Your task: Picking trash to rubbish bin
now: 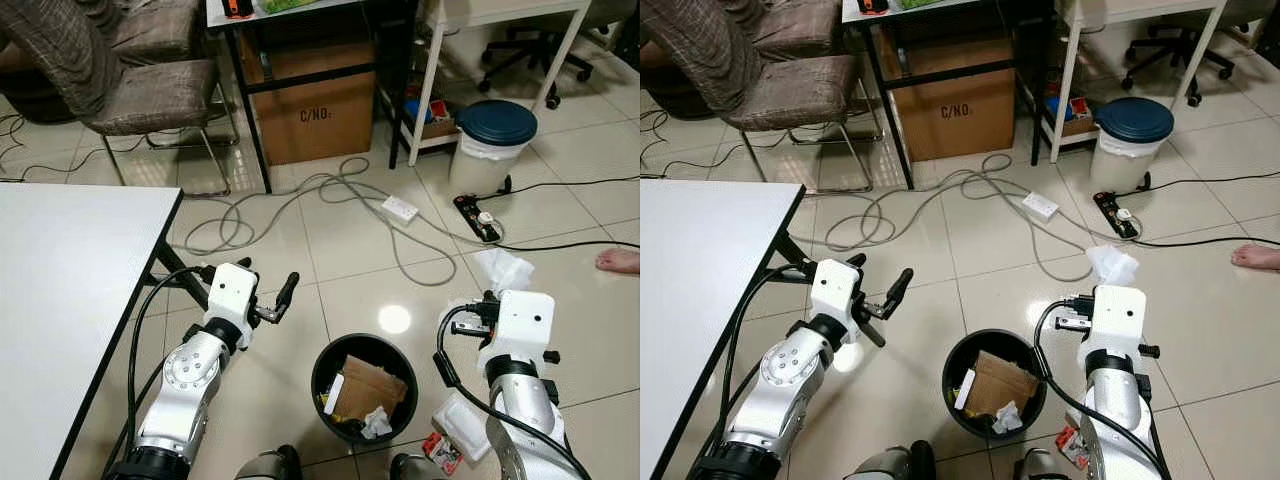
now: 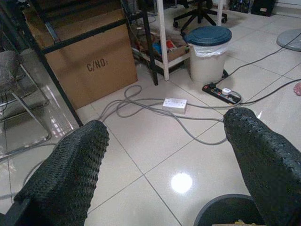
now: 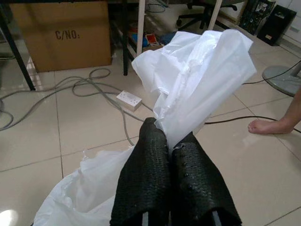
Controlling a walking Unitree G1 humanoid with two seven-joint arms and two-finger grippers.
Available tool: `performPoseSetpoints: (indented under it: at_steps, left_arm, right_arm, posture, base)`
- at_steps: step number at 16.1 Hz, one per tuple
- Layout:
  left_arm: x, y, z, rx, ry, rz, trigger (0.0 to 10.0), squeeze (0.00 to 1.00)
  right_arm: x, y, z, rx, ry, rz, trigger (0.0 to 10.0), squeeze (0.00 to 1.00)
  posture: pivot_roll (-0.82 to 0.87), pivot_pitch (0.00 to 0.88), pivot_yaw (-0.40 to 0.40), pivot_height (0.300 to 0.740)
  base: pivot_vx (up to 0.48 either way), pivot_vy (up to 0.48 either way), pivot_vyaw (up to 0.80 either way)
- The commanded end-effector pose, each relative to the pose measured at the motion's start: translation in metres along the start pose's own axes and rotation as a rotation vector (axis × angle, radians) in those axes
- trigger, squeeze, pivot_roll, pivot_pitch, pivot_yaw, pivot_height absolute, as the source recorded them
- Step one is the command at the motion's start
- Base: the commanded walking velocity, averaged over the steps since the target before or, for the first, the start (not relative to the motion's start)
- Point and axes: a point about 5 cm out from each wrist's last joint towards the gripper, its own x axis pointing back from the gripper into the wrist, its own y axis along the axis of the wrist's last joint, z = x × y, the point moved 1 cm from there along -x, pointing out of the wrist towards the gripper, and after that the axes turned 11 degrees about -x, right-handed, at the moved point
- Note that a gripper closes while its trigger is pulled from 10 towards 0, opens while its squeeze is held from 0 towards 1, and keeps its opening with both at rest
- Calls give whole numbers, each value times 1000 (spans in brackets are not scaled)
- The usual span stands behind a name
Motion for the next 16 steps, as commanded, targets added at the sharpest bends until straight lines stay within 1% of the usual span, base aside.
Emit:
performPoseSetpoints:
  at_steps: [1,8,16]
  left_arm:
    - [5,-7,2,-9,-1,23,10000,0]
    - [11,-8,2,-18,-12,34,10000,0]
    - [18,-12,-3,-16,-32,49,10000,0]
  right_arm:
    - [3,-6,3,0,10,18,10000,0]
    - [12,-17,4,8,13,44,10000,0]
    - [19,-22,3,25,23,64,10000,0]
  posture:
    - [-51,165,113,740]
    - [-45,196,123,740]
    - [-51,224,122,740]
  base:
    - [0,0,0]
    - [0,0,0]
    - [0,0,0]
